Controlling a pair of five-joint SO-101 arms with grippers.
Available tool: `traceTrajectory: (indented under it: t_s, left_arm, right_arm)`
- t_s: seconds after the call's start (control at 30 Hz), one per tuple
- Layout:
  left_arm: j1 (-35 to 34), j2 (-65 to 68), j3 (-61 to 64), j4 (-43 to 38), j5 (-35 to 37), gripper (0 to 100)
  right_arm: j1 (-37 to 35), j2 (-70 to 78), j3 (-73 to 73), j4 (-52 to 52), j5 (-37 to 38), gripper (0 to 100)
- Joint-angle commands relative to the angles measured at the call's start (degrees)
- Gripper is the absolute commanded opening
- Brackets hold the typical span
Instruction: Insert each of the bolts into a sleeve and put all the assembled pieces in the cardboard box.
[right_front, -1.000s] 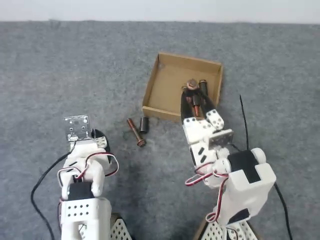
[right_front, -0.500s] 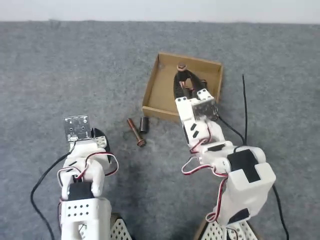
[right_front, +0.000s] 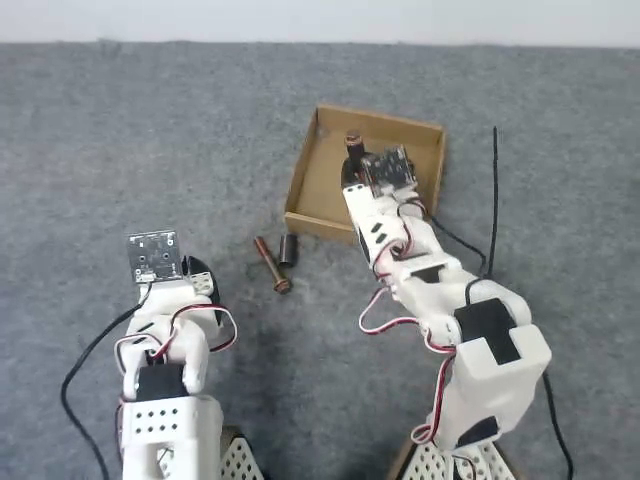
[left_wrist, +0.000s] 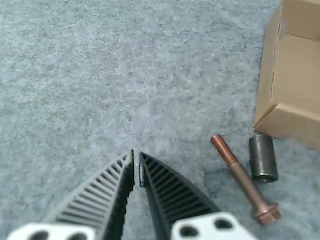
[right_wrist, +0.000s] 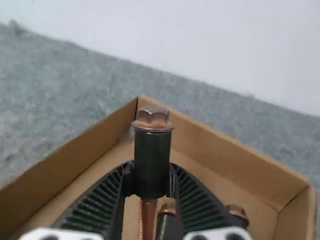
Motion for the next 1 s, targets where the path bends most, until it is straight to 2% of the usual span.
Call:
traceTrajectory:
  t_s: [0.0,0.5,0.67,0.83,0.97]
  left_arm:
    - [-0.18,-1.41,-0.75,-1.76,-0.97,1]
    - [-0.18,-1.41,-0.75,-1.85,-0.97,1]
    - [-0.18,-1.41,-0.75,-1.85,-0.97,1]
    - [-0.18,-1.41,-0.75,-1.85,-0.97,1]
    - [-0.18,-1.41,-0.75,-1.85,-0.97,1]
  right_arm:
    - [0.31,-3.3,-7.74,11.38,1.23,0.6]
    - [0.75,-2.59,-28.48,59.03,0.79,0.9]
    - [0.4,-2.33,-29.89,62.73,0.7,2.0]
    - [0.4,0.66,-31.12,63.25,0.7,16.6]
    - [0.4,0.92,-31.3,63.16,0.79,17.6]
